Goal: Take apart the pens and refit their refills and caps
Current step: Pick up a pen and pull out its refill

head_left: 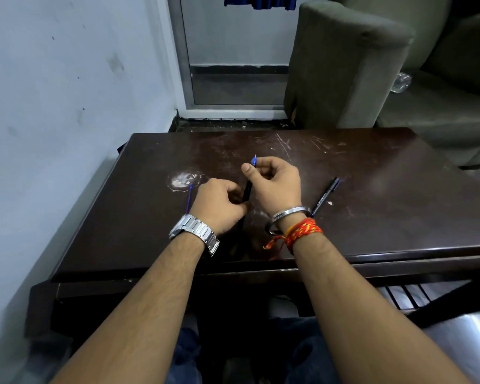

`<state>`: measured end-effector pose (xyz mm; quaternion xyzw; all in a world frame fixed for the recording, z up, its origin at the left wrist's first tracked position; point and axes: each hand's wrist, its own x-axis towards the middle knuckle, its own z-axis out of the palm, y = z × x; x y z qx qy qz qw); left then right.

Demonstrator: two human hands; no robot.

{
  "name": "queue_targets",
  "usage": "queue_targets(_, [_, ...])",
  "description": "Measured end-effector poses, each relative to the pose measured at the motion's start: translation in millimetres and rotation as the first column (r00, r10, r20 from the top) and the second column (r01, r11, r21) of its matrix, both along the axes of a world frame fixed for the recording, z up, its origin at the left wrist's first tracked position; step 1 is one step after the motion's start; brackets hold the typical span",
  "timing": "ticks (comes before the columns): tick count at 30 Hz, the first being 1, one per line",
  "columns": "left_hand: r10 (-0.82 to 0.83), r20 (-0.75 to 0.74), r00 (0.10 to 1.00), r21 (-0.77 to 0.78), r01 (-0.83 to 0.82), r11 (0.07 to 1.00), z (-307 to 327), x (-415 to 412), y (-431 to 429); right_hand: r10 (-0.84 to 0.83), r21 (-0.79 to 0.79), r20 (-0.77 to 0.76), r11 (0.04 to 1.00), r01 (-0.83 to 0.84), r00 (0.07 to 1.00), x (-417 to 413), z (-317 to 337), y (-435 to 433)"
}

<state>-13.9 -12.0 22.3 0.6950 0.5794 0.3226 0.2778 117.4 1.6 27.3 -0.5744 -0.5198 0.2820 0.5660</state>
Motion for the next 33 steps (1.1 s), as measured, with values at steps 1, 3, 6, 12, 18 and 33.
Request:
queue_targets(1, [-0.007,-0.005,1.0,0.0,0.007,1.0,-1,1,0,0.008,-0.007,-0.003,1.0,-0.008,1.0,2,0,1])
queue_targets(3, [-0.016,-0.003,1.0,0.002,0.016,1.0,-2,3,0,0.032,-0.032,-0.03,0.999,-0.033,0.999,3,-1,1])
queue_targets(6, [0.015,0.014,1.0,0.017,-0.016,1.0,-1,7,1,0.014,-0.05,-0.087,0.999,-0.018,0.996,3,-2,-1])
queue_targets(12, [-0.004,-0.007,1.0,0.03,0.004,1.0,2,12,-2,-0.005,-0.026,-0.055,1.0,0.004,0.998,7,-1,-2])
queue_targets(18, [0.012,-0.012,1.0,0.013,-0.012,1.0,2,11,-2,0.037,-0.054,-0.125,0.998,-0.044,0.991,9,0,-4])
queue_targets(33, [0.006,-0.007,1.0,0.026,-0.006,1.0,5,12,-4,0.096,-0.117,-0.251,0.985,-0.128,0.963,7,2,-2])
